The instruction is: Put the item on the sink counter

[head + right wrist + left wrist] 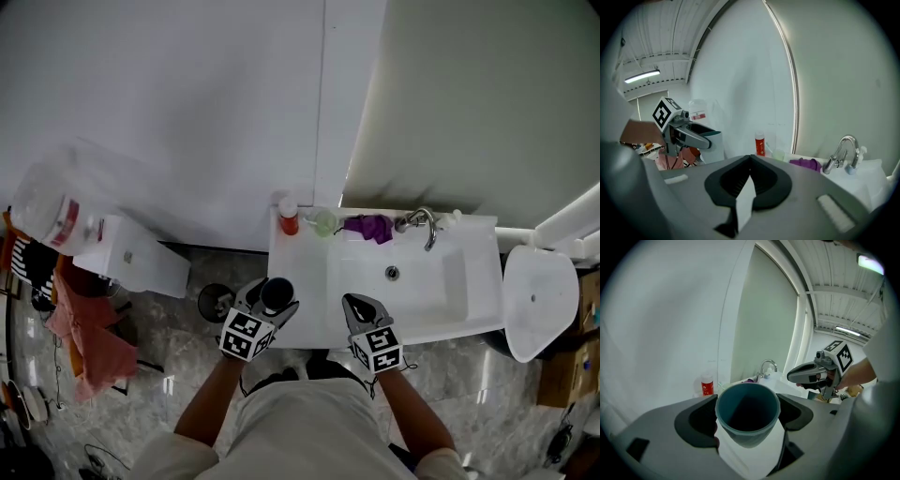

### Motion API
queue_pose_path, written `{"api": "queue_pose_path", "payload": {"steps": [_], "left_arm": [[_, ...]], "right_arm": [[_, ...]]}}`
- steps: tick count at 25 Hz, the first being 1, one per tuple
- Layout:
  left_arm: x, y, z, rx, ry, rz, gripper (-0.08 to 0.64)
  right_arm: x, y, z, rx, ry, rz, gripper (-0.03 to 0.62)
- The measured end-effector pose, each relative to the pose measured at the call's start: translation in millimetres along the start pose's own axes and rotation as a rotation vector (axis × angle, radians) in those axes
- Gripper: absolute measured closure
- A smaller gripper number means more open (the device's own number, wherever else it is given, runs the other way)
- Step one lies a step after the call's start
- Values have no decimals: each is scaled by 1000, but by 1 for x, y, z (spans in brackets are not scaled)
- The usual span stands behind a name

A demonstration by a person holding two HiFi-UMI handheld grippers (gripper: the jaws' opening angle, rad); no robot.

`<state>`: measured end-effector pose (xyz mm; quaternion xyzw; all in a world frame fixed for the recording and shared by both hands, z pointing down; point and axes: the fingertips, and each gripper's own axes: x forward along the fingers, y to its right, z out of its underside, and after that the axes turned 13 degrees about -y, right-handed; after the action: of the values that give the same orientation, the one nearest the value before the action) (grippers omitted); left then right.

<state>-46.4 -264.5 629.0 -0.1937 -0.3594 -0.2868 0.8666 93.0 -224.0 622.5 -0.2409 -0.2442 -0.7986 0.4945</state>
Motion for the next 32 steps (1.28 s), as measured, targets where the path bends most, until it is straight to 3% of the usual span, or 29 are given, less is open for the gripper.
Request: {"api": "queue_pose_path", "payload": {"steps": [12,19,23,32], "left_arm": [[98,-43,-27,-24,-33,-86,173],[139,-64,-29,11,-28,-114,173],[160,-72,-27,63,-35,-126,173],[210,-87,-6,99,-65,-60,173]], "right_arm": [[61,58,1,12,-67,-101,581],[87,67,5,37,-100,-126,581],[96,67,9,56,-118,-119,581],[107,74,16,130,-149,-47,581]]}}
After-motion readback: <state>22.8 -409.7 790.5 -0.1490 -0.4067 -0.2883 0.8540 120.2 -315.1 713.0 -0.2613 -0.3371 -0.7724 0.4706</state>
